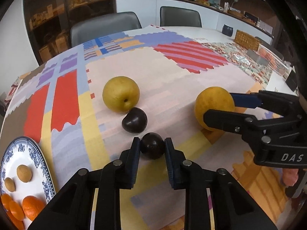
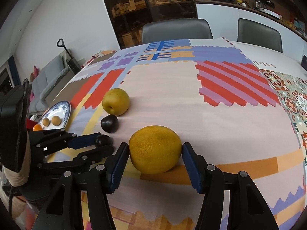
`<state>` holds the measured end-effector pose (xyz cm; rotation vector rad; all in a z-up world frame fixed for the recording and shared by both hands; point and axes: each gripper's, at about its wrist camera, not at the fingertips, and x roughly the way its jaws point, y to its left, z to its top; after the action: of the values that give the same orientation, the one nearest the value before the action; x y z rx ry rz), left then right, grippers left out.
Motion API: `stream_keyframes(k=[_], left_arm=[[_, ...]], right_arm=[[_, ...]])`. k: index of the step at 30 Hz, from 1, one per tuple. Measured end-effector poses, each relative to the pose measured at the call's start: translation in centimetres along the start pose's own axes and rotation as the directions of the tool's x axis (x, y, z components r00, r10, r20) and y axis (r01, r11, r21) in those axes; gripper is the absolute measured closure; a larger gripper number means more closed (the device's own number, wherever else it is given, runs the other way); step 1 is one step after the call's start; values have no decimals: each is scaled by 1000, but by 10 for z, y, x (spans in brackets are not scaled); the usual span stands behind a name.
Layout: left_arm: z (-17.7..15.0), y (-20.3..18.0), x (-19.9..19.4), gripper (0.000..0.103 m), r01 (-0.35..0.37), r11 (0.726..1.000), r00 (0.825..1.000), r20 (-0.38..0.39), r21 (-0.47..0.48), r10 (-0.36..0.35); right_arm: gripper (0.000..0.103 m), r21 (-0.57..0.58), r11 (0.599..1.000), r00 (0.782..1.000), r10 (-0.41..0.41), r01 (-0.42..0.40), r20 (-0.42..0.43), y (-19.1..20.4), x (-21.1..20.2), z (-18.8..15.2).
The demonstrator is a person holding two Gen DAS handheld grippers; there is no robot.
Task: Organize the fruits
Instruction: 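Close the left gripper on a dark plum while the right gripper grasps the yellow pomelo, then carry the left gripper's plum onto the plate and open while the right gripper releases the pomelo there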
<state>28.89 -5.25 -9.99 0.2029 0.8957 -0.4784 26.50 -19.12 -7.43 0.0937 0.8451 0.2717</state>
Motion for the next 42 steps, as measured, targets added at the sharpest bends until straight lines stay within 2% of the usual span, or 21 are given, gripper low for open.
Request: stream_keyframes(k=[12, 24, 34, 42], left_arm=[[1, 6, -41, 78, -26, 997, 997, 67, -74, 31], [-6, 20, -100, 78, -87, 987, 982, 157, -137, 109], [-27, 53, -148, 78, -159, 963, 958, 202, -217, 204], [-48, 90, -177, 78, -225, 935, 936, 207, -273, 286]], right_arm=[[45, -24, 1000, 999, 11, -10, 33, 13, -15, 2], [45, -83, 996, 995, 46, -39, 88, 50, -43, 11], [45, -145, 985, 987, 106, -88, 120, 98, -55, 22], [45, -203, 968, 978, 171, -146, 116, 147, -49, 29]])
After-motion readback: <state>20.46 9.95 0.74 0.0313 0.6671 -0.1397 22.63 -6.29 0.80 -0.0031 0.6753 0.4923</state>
